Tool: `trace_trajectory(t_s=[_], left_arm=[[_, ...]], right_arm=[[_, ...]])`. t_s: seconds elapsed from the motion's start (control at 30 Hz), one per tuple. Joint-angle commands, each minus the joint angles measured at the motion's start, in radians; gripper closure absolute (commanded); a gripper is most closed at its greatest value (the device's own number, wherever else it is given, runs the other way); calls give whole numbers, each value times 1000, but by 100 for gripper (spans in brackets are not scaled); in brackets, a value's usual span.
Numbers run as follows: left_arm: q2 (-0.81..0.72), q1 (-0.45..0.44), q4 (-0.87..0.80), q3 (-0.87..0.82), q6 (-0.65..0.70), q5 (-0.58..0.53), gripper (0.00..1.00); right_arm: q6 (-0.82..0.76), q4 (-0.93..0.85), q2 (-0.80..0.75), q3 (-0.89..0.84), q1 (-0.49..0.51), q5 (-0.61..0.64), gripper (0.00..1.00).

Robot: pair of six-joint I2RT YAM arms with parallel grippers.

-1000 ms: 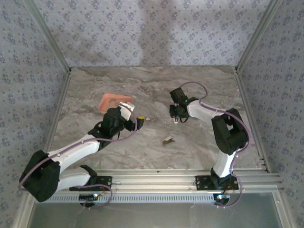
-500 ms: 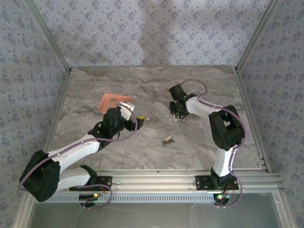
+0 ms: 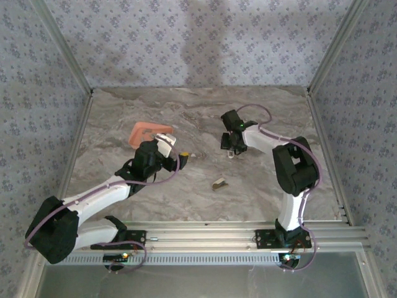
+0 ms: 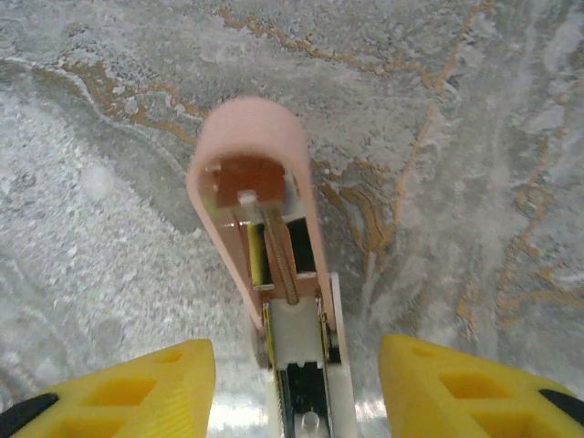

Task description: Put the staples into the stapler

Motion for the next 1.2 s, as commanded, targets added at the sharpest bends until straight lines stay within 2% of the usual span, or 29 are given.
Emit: trace_trajectory(t_s=[0.0,0.23,0.3,0.57,0.9,1.17], left_arm=[[-42,4,-32,3,-2,9,7],[-70,3,-67,-16,-26,7,7],[-73,3,-68,-24,-33,7,7],[-104,3,-70,-62,-57,1,8],[-121,3,-50,-80,-61,-6,7],[-130,4,-47,-83,-51,-13,7]], right_arm=[[0,-60,-149,-15,8,33,45],[79,-234,-353,-178,142,0,35],[151,-271,-385,-225,181,-21,33],[351,-269,-456,-379,327,-184,24],[349,-116,-380,-425,341,-303,23],[269,-58,-283,-339,334,-295,25]])
